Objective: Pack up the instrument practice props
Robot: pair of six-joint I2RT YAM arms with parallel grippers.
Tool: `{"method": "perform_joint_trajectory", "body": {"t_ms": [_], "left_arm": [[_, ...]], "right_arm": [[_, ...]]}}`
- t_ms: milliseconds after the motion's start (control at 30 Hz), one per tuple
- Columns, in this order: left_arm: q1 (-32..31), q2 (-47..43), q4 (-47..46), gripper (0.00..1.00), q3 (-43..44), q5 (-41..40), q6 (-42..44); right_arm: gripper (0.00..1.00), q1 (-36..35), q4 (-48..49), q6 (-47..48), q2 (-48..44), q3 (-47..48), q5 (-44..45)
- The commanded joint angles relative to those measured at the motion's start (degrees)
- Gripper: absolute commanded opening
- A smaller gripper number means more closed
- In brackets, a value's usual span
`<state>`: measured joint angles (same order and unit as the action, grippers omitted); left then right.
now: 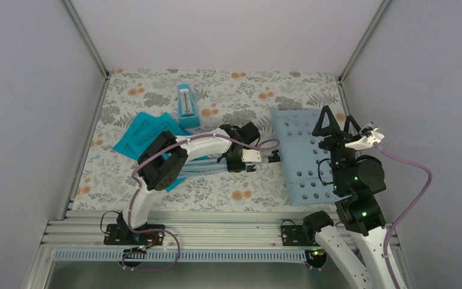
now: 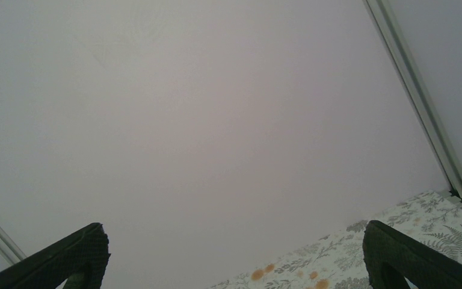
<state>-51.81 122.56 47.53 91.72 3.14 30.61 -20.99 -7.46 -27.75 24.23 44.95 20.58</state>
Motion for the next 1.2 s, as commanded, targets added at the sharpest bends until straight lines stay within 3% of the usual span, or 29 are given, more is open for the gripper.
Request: {"method": "perform_joint_trajectory", "body": {"t_ms": [0,200,433,700,933,1033,1167], "left_arm": [[-1.55,-0.78,-8.26,0.20,5.38,1.78,0.03],[-2.12,-1.31,-9.80,0.54,4.99,-0.24,-2.12],[-2.13,-6.49,-16.12,0.86,0.65,-0.29,-3.82],[1.14,-21.81,-28.04,0.98,-8.94,3.70,-8.73],[16.11,-33.60,-32.77,1.00,-13.86,6.76,-19.16],[26.47,-37.69,-33.15,1.00,-14.65,7.59,-24.12],[41.92,-43.47,-37.44,1.00,-21.08,9.25,-30.00]], "right_arm": [[1.00,-0.28,-0.10,-0.68,-0.02,-0.68,0.09],[1.00,-0.29,0.09,0.46,-0.45,-1.47,-0.04],[1.00,-0.28,2.13,6.65,2.68,-1.00,-10.03],[1.00,-0.28,1.50,11.65,10.59,3.27,-14.07],[0.99,4.61,-5.61,16.17,28.87,12.84,-13.06],[1.00,13.66,-3.36,14.85,31.48,12.22,-18.90],[1.00,30.43,3.21,9.82,34.22,6.06,-32.89]]}}
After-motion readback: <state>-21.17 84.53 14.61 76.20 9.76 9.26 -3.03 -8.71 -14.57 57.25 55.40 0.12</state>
